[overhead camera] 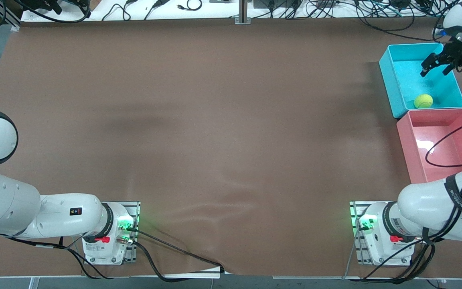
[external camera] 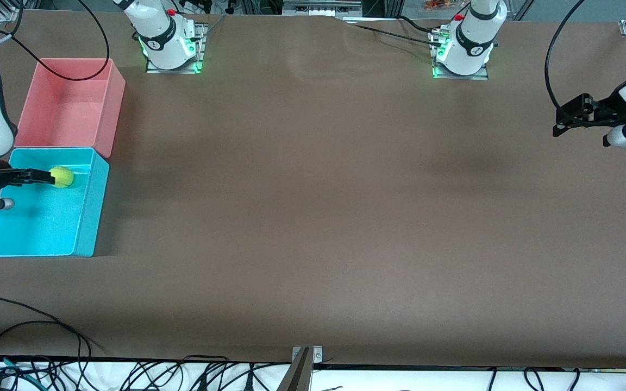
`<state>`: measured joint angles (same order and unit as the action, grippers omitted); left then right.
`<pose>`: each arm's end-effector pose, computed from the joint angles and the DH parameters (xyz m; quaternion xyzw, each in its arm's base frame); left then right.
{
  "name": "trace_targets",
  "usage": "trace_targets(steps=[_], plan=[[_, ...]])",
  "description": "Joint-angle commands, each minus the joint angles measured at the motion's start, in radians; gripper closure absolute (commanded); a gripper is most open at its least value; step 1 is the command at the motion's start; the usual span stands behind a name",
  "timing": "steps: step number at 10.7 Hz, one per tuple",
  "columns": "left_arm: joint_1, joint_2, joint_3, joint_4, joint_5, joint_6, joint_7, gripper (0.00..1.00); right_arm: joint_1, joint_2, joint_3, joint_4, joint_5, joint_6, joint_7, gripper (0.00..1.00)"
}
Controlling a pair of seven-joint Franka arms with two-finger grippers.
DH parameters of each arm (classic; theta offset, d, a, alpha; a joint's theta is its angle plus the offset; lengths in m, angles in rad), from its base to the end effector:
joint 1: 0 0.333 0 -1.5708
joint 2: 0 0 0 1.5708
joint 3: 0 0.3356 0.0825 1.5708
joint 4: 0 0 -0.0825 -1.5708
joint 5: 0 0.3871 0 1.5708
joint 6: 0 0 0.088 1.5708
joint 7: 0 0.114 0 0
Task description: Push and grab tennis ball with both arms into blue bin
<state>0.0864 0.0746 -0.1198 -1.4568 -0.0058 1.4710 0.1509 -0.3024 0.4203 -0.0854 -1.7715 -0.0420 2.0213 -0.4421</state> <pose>0.5714 -0.0169 0.6404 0.9953 -0.0921 -0.0294 0.0091 0.5954 -0.2414 0.3213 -0.9950 -0.0399 0.0917 0.0014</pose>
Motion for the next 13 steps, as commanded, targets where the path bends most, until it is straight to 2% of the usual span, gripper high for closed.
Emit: trace_targets(steps=[1,4,7,9,13], plan=[[-0.002,0.008,0.002,0.029,-0.009,-0.017,-0.008,0.0,-0.004,-0.018,0.042,0.081,0.016,-0.042,0.005,0.0],[-0.002,0.008,0.0,0.029,-0.009,-0.017,-0.008,0.0,-0.004,-0.032,0.102,0.139,0.083,-0.073,0.011,0.0],[-0.002,0.008,0.0,0.029,-0.009,-0.017,-0.008,0.0,-0.004,-0.048,0.206,0.282,0.085,-0.255,0.176,0.0],[-0.002,0.008,0.0,0.029,-0.009,-0.017,-0.008,0.0,-0.004,-0.049,0.234,0.351,0.08,-0.332,0.212,0.0],[-0.002,0.008,0.0,0.03,-0.008,-0.017,-0.008,0.0,-0.004,-0.1,0.283,0.379,0.074,-0.351,0.21,0.0]])
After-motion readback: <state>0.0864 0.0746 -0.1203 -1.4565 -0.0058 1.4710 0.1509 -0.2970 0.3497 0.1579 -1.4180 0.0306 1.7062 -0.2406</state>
